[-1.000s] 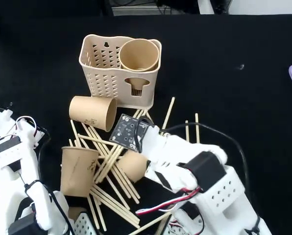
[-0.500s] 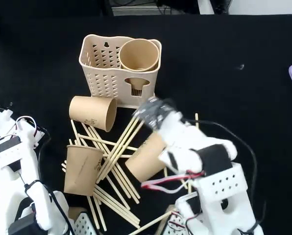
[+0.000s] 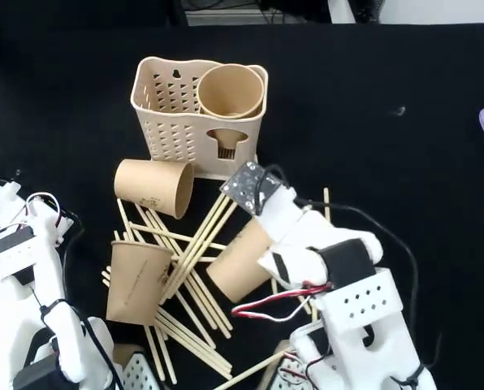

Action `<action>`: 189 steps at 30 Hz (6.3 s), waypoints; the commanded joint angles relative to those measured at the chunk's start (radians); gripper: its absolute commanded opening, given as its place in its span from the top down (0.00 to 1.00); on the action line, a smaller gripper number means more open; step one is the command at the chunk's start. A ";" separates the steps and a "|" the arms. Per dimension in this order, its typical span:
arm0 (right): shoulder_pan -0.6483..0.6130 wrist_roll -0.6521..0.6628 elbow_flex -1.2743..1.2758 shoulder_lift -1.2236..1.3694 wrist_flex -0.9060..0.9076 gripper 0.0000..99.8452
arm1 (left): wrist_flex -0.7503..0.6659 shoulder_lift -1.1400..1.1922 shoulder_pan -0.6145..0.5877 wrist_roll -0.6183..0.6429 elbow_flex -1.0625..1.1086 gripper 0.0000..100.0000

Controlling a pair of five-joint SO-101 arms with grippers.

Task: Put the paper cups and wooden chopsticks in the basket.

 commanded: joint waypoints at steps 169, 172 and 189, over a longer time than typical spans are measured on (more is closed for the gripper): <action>-0.055 0.328 -1.722 1.230 0.293 0.98 | -0.075 -0.026 0.002 0.006 0.013 0.95; -0.089 0.275 -1.773 1.225 0.292 0.95 | -0.074 -0.026 0.002 0.006 0.013 0.95; -0.120 0.133 -1.862 1.107 0.298 0.76 | -0.069 -0.026 0.002 0.006 0.013 0.95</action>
